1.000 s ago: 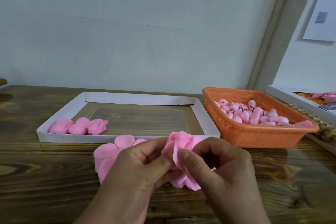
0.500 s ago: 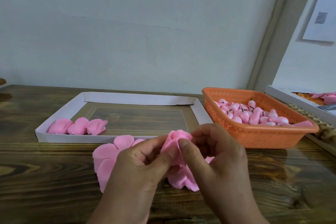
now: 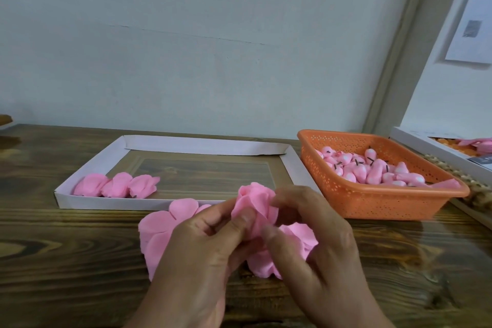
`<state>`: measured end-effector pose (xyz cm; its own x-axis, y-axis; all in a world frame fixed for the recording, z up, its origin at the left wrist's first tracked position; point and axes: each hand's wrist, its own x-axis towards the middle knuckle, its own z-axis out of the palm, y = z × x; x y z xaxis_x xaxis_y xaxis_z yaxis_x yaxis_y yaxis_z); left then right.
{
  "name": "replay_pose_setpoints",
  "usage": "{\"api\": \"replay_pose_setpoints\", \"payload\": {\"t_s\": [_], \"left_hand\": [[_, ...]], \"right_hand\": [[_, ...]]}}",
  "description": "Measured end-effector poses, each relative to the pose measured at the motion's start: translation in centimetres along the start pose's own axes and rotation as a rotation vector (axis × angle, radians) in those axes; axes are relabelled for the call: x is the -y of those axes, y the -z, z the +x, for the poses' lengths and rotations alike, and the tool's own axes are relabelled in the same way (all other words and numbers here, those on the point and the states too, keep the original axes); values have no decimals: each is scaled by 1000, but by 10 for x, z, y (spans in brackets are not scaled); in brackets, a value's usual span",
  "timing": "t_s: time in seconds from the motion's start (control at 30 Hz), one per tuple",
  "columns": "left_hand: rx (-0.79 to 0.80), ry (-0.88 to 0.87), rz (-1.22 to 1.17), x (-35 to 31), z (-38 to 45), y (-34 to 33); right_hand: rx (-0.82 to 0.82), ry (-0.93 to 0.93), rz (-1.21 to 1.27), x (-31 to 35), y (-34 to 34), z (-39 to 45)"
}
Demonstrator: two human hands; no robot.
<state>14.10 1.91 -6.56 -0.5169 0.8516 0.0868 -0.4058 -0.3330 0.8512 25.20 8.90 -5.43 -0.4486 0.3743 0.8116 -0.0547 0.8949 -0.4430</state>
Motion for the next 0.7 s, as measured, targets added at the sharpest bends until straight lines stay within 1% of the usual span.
{"api": "replay_pose_setpoints", "payload": {"t_s": [0.07,0.23,0.37,0.57,0.7], "left_hand": [[-6,13,-8,0,-1,-1],[-3,11,-28,0,-4,-3],[11,9,-20,0,-5,-6],[6,9,-3,1,-4,-8],[-9,-22,41,2,-2,-9]], "right_hand": [[7,-53,47,1,-1,-2],[-23,-139,58,-7,-3,-2],[-94,-174,87,-8,-4,0],[-208,-244,0,-4,-8,3],[-176,-369,124,4,-8,5]]}}
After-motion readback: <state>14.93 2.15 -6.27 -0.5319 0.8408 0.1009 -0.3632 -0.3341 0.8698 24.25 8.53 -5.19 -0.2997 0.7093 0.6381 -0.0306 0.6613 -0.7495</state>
